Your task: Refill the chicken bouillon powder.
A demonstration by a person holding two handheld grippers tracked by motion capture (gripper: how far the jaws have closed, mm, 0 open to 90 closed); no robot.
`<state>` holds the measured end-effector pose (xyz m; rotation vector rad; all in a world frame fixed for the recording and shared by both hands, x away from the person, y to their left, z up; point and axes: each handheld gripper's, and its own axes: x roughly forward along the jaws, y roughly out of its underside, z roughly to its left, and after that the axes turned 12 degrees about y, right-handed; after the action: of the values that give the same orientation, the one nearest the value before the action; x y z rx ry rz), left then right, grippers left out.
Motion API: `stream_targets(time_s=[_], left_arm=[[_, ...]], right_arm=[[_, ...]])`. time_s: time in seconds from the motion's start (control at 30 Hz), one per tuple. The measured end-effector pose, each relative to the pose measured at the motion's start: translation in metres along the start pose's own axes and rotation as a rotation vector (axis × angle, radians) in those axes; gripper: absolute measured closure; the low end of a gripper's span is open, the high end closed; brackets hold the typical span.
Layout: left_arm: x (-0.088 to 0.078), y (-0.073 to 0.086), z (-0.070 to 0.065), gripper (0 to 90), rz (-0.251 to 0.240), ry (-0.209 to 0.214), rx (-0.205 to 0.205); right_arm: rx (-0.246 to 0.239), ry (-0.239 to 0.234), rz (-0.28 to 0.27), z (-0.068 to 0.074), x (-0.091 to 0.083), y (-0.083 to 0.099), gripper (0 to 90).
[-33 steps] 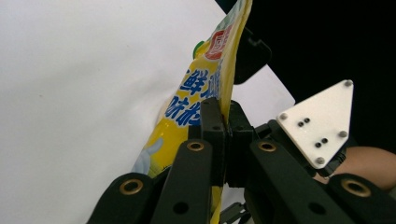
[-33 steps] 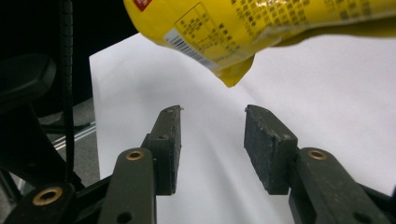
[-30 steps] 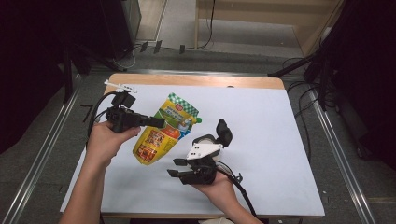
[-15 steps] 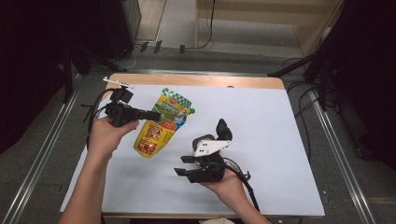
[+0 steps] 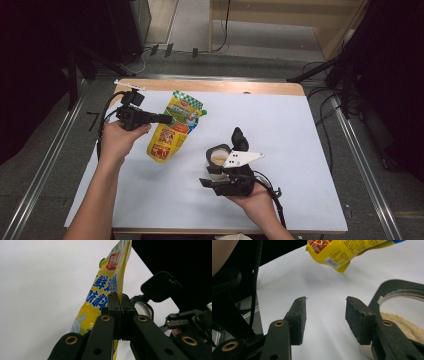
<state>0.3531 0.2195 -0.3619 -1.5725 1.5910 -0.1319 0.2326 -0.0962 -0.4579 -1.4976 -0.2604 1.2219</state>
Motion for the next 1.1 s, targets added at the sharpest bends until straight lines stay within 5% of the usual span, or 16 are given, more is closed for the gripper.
stream_targets(time_s=[0.5,1.1], left_arm=[[0.015,-0.006,0.032,90.0,-0.082,-0.039,0.031],[-0.003,0.010,0.027,90.0,-0.072,-0.065,0.062]], right_arm=[[0.019,0.017,-0.001,-0.006,-0.005,0.007,52.5],[0.015,0.033,-0.014,-0.010,-0.013,-0.002,53.3]])
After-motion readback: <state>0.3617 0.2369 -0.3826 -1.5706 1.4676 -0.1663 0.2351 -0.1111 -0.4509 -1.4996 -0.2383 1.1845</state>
